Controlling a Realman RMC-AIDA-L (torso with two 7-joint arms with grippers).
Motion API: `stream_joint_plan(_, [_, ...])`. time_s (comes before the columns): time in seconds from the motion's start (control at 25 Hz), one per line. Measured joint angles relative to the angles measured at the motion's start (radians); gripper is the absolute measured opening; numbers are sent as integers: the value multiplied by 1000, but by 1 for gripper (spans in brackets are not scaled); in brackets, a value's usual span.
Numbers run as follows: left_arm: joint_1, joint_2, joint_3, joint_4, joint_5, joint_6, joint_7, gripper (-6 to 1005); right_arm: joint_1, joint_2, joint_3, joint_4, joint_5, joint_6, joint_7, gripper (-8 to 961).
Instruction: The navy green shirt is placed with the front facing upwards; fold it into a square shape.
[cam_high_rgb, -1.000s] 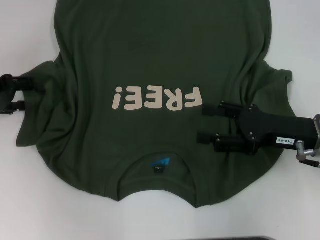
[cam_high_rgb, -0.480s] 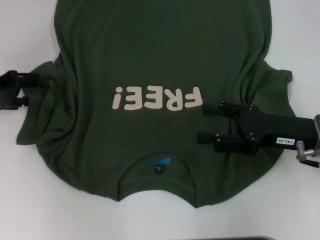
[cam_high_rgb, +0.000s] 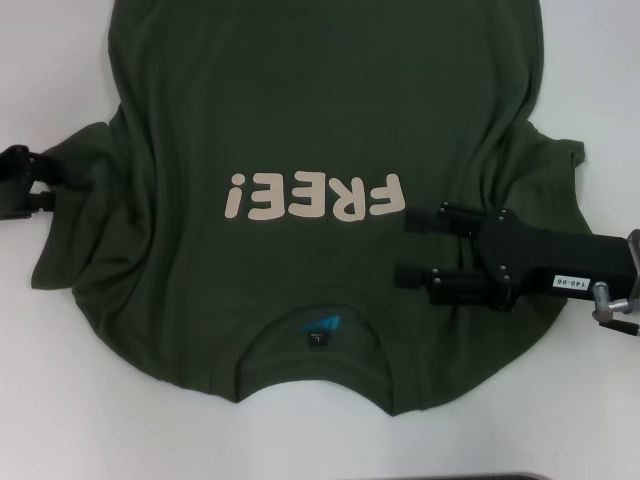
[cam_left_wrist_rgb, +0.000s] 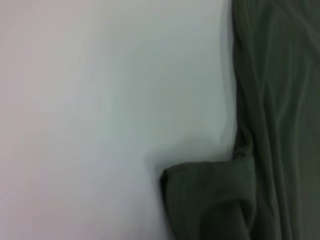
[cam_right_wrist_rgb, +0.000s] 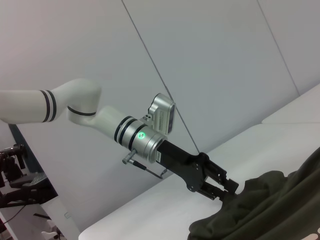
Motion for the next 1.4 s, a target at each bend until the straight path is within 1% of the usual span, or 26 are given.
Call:
stream_joint_plan(0.12, [-7, -4, 0, 0, 24, -4, -2, 479, 0, 0, 0, 0, 0, 0, 0, 895])
stream_joint_plan(0.4, [-9, -7, 0, 0, 28, -7, -2, 320, 0, 0, 0, 0, 0, -2, 1, 894])
stream_joint_plan(0.68, [-7, -10, -2, 4, 29, 3, 27, 89, 0, 0, 0, 0, 0, -3, 8, 895])
stream_joint_plan(0.84, [-3, -10, -8, 8, 22, 18, 53, 21, 0, 0, 0, 0, 0, -3, 9, 895])
stream_joint_plan(1.04, [-2, -14, -33, 30, -7, 67, 98, 22, 0, 0, 0, -1, 2, -3, 9, 894])
stream_joint_plan(1.24, [-3, -19, -144, 70, -36, 187, 163, 23, 3, 0, 0, 0, 2, -3, 9, 895])
stream_joint_plan(1.4, [-5, -20, -219, 70, -66, 269, 209, 24, 4, 0, 0, 0, 2, -2, 9, 895])
